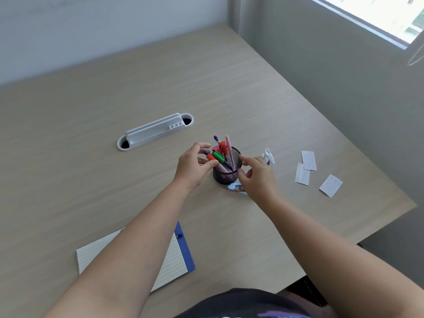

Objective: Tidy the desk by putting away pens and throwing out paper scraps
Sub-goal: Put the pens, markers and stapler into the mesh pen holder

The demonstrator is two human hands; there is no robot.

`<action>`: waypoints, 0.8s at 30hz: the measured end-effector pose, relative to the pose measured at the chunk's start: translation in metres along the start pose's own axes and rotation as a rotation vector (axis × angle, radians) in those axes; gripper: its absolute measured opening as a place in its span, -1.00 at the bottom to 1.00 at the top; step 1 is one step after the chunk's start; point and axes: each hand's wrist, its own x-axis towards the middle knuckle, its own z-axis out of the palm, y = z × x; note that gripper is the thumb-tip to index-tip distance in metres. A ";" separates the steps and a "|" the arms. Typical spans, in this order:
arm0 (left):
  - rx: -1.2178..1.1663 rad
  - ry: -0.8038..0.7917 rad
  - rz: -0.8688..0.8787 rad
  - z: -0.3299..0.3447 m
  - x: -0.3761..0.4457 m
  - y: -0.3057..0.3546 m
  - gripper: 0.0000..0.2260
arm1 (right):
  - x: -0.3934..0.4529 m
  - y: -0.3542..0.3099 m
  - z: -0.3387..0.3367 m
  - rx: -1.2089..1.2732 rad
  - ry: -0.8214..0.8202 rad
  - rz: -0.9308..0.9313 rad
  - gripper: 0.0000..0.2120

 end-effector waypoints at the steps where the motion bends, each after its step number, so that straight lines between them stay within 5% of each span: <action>1: 0.003 0.004 0.003 0.001 0.001 0.000 -0.60 | -0.006 0.005 0.001 -0.007 -0.006 0.012 -0.61; 7: 0.003 -0.003 -0.014 0.003 0.006 0.006 -0.60 | -0.023 0.041 0.016 -0.322 -0.339 0.116 -0.41; 14: 0.011 0.014 -0.005 0.007 0.008 0.011 -0.62 | -0.008 0.044 0.017 -0.645 -0.402 -0.076 -0.67; 18: -0.032 0.019 -0.050 0.007 0.009 0.009 -0.61 | -0.020 0.041 0.001 -0.496 -0.333 -0.043 -0.63; 24: -0.058 -0.030 -0.095 0.006 0.008 0.000 -0.59 | -0.033 0.021 -0.028 0.080 -0.111 0.050 -0.74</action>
